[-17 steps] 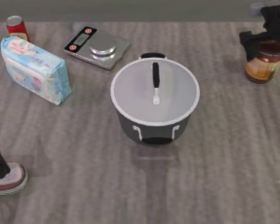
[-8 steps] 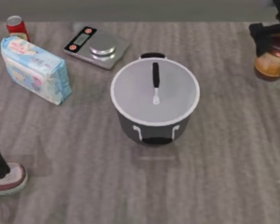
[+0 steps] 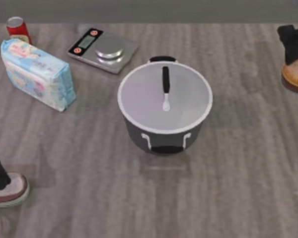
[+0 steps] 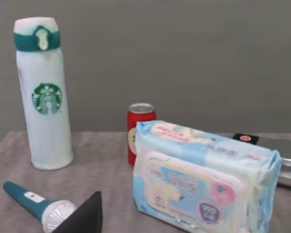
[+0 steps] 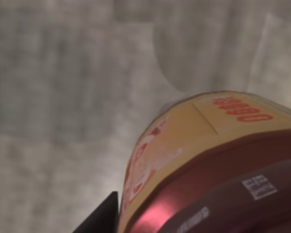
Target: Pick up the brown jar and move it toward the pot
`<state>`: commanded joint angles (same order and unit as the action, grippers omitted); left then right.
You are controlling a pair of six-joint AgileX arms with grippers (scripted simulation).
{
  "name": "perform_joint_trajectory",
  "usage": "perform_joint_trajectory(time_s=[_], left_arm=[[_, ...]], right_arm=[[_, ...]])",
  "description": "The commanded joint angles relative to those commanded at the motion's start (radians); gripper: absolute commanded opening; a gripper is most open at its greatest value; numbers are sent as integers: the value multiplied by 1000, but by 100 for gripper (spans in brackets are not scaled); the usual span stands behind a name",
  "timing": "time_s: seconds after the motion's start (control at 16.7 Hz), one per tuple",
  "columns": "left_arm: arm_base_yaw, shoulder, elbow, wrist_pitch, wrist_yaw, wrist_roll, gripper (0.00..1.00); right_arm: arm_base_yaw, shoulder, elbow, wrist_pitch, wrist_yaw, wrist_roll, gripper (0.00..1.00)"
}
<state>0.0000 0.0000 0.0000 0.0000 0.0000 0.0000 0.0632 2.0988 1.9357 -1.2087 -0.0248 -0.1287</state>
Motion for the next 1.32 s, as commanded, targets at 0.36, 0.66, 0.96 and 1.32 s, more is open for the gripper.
perform_joint_trajectory(time_s=[0.36,0.66,0.96,1.32], left_arm=[[0,0,0,0,0,0,100],[0,0,0,0,0,0,100],[0,0,0,0,0,0,100],[0,0,0,0,0,0,100]], right_arm=[[22,-5,-27,24,7,40,0],[146,-47,-193,141,52,285,0],[239,-79,-315,228,87,434,0],[237,-64,-332,261,84,432,0]])
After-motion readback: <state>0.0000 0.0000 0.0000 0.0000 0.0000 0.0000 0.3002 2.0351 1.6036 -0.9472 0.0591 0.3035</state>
